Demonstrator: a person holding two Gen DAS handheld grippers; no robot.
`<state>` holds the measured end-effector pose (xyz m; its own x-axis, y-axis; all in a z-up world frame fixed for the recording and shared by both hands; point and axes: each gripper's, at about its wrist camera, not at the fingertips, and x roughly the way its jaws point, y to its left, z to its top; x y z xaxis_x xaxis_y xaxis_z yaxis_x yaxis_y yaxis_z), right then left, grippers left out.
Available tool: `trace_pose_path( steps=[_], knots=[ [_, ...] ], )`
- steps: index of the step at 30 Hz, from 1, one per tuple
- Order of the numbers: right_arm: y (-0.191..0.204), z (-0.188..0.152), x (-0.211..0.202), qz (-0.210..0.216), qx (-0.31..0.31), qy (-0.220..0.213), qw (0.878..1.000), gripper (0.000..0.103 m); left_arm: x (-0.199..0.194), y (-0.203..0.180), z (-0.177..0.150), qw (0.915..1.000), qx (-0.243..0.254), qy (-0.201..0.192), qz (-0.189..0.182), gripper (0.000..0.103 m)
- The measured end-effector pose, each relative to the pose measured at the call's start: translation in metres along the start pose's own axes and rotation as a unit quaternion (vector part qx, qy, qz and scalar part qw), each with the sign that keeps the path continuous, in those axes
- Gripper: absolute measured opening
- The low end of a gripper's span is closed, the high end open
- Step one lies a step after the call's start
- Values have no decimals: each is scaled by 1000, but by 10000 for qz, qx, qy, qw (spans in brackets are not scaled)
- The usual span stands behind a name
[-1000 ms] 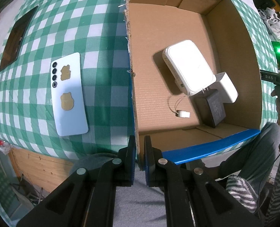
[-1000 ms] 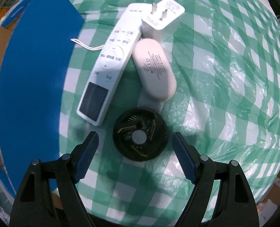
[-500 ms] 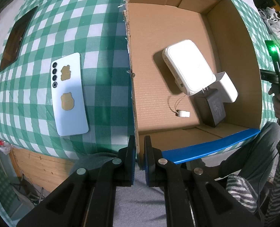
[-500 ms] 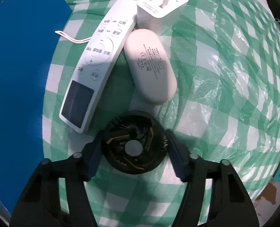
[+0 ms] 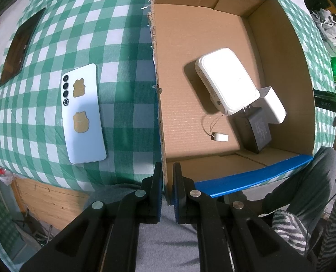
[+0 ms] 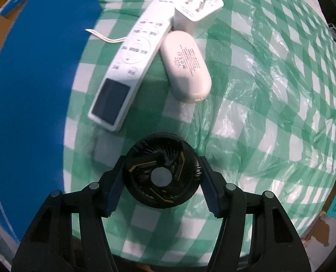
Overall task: Flip cup upside down
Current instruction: 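Carry the black fan with the right tool over the box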
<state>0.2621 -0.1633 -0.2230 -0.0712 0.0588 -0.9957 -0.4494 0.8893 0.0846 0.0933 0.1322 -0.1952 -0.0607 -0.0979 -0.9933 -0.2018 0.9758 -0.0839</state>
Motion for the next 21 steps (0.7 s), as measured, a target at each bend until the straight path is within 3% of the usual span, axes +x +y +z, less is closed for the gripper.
trace_pose_path(
  steps=[15, 21],
  knots=[
    [26, -7, -79, 199, -364, -351, 9985, 62, 1, -1, 0, 10000, -20, 16, 5, 7],
    [81, -9, -112, 384, -626, -578, 9956, 62, 1, -1, 2, 10000, -33, 17, 2, 7]
  ],
)
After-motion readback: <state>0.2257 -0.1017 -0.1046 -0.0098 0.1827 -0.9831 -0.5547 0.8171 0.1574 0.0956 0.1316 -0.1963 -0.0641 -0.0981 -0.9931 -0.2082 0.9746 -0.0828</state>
